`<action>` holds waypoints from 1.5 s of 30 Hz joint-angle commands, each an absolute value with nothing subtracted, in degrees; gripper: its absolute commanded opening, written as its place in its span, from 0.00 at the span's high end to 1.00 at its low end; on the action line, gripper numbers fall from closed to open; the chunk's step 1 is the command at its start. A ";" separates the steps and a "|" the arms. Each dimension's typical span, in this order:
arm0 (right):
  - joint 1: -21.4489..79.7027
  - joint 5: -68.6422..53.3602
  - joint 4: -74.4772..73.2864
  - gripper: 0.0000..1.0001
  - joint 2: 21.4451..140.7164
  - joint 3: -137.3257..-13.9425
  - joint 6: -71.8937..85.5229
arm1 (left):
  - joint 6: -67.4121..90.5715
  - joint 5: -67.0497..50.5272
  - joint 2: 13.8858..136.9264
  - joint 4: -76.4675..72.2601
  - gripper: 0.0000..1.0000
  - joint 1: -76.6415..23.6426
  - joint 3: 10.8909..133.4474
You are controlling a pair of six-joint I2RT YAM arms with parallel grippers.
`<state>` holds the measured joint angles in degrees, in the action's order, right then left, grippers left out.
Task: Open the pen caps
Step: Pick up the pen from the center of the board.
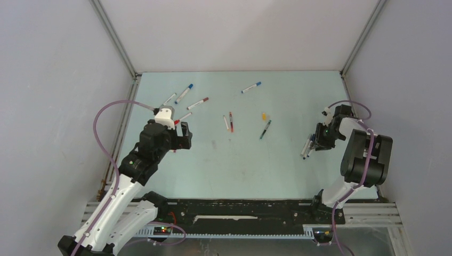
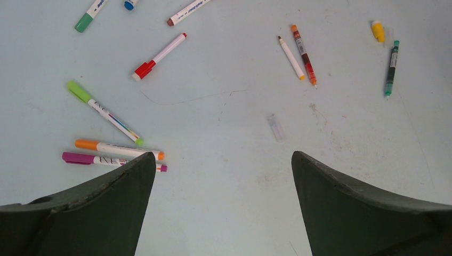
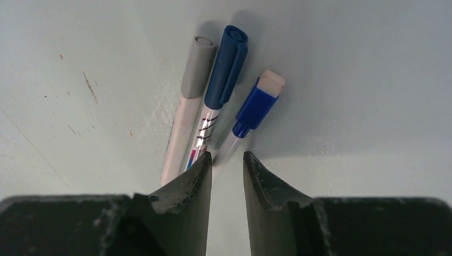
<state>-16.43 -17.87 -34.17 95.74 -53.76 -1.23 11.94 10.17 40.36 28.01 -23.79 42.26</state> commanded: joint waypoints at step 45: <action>-17.10 -13.22 -37.27 1.00 87.99 -56.49 -10.64 | 12.40 -2.61 37.76 23.66 0.00 -23.26 41.13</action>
